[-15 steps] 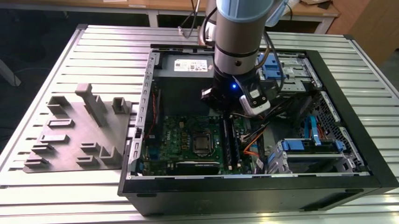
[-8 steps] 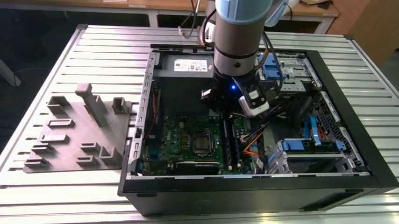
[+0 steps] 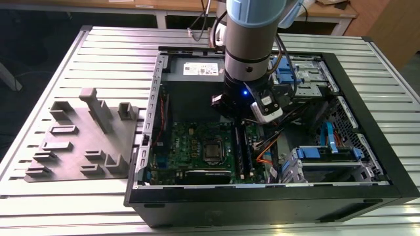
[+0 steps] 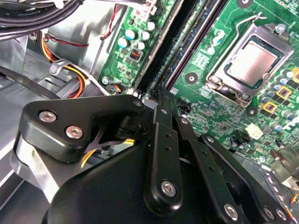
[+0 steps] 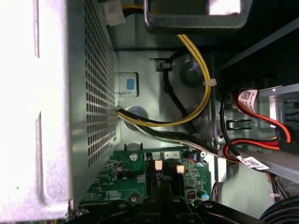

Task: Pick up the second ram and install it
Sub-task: 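Press down the second ram until it locks into place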

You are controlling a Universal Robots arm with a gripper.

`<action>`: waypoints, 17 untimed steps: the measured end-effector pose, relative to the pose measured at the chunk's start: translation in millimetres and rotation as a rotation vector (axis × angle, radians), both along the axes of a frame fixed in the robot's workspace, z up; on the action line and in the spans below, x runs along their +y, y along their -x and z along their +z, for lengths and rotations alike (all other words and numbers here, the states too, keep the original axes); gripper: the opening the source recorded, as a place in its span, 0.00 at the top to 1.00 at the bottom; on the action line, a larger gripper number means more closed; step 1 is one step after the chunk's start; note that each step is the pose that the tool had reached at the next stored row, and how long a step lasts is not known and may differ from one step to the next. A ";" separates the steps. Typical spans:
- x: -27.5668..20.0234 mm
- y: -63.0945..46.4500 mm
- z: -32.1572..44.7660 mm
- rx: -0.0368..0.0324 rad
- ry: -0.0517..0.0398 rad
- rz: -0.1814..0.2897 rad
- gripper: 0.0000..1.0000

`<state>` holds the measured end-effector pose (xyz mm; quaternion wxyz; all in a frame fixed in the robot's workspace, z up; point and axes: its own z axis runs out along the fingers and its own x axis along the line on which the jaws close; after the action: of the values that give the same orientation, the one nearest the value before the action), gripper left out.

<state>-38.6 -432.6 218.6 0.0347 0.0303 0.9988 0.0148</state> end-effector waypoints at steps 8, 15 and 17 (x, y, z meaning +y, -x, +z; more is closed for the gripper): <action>0.0 0.0 -2.6 0.0001 0.0000 0.000 0.93; 0.5 -0.1 0.8 -0.0013 -0.0036 0.000 0.93; 0.1 0.0 7.9 -0.0001 -0.0005 0.000 0.93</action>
<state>-38.6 -432.5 226.5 0.0347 0.0302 0.9988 0.0150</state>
